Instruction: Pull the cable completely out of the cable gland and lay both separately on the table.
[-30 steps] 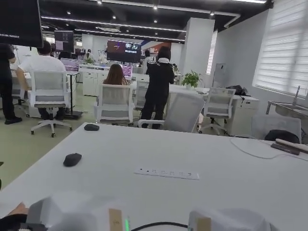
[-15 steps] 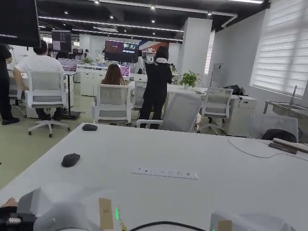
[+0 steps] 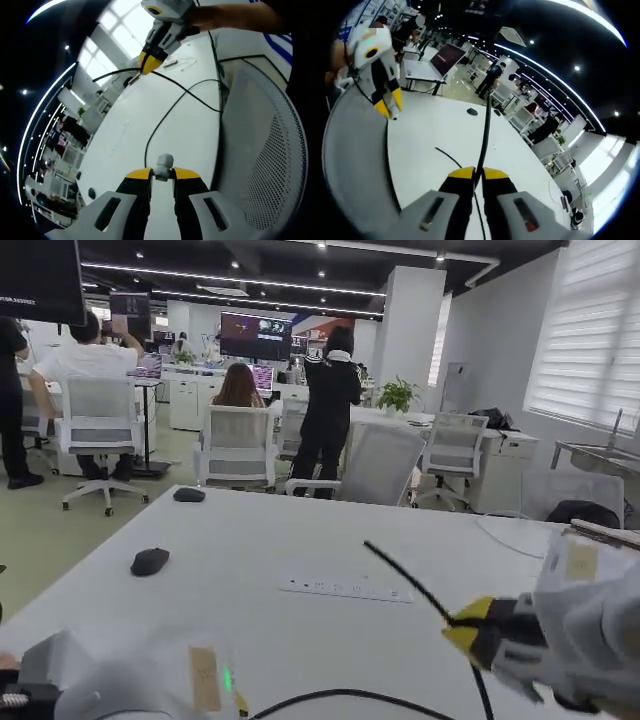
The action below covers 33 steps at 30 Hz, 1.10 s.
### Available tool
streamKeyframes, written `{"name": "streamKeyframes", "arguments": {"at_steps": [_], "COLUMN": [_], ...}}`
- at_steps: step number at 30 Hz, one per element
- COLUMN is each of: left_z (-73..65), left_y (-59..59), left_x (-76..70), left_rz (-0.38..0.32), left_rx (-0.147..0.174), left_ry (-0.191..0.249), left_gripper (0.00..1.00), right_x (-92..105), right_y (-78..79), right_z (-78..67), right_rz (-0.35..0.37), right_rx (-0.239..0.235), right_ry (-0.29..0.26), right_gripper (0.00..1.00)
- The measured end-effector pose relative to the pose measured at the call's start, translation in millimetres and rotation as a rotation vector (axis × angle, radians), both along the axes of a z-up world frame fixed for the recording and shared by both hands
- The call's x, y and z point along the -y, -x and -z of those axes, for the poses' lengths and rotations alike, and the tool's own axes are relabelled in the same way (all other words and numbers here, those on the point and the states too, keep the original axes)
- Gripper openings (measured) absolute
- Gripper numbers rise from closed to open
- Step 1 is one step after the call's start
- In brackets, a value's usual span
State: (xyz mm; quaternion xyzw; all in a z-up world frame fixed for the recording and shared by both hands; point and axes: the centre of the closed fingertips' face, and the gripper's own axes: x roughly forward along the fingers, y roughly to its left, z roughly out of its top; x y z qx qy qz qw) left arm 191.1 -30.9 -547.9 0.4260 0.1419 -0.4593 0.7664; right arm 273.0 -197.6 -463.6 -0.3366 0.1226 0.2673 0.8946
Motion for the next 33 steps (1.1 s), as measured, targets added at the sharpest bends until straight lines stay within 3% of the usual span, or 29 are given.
{"name": "streamKeyframes", "arguments": {"at_steps": [1, 5, 6, 9, 11, 12, 14, 16, 17, 21, 23, 27, 33], "left_z": [1.2, 4.7, 5.2, 8.6, 11.2, 13.0, 15.8, 18.3, 19.3, 20.8, 24.0, 27.3, 14.4], "left_y": [0.5, 1.8, 1.7, 0.4, 0.1, -0.4, -1.6, -2.7, -3.5, -3.5, -4.4, -11.7, -27.1], "left_x": [1.5, 6.3, 6.6, 5.7, 4.5, 3.2, -0.9, -7.2, -11.6, -20.6, -24.6, -28.6, -13.1], "left_rz": [0.003, 0.012, 0.012, -0.001, -0.009, -0.017, -0.037, -0.058, -0.076, -0.115, -0.125, -0.137, -0.108], "left_rx": [-0.002, -0.012, -0.015, -0.026, -0.036, -0.044, -0.059, -0.068, -0.076, -0.097, -0.105, -0.107, -0.108], "left_ry": [-0.002, -0.005, -0.005, -0.006, -0.008, -0.007, -0.005, -0.01, -0.011, 0.009, 0.006, 0.001, 0.064], "left_gripper": [0.17, 0.17, 0.17, 0.17, 0.17, 0.17, 0.17, 0.17, 0.17, 0.17, 0.17, 0.17, 0.17], "right_x": [6.7, 33.2, 40.8, 59.4, 79.5, 92.6, 105.6, 114.5, 121.0, 127.1, 125.2, 118.0, 105.5], "right_y": [-19.7, -79.0, -102.5, -147.8, -179.8, -191.8, -207.0, -213.6, -213.2, -211.7, -209.4, -199.0, -161.4], "right_z": [-8.5, -7.0, -5.1, 5.6, 18.1, 30.3, 55.6, 78.9, 95.9, 130.4, 132.3, 126.9, 108.3], "right_rz": [0.017, 0.096, 0.107, 0.183, 0.227, 0.267, 0.298, 0.312, 0.336, 0.337, 0.327, 0.28, 0.189], "right_rx": [0.019, 0.002, 0.002, -0.061, -0.053, -0.068, -0.124, -0.177, -0.234, -0.345, -0.342, -0.337, -0.293], "right_ry": [-0.028, -0.033, -0.032, -0.125, -0.045, 0.016, 0.051, 0.091, 0.114, 0.164, 0.163, 0.16, 0.171], "right_gripper": [0.03, 0.03, 0.04, 0.03, 0.04, 0.04, 0.04, 0.04, 0.04, 0.07, 0.14, 0.14, 0.12]}}
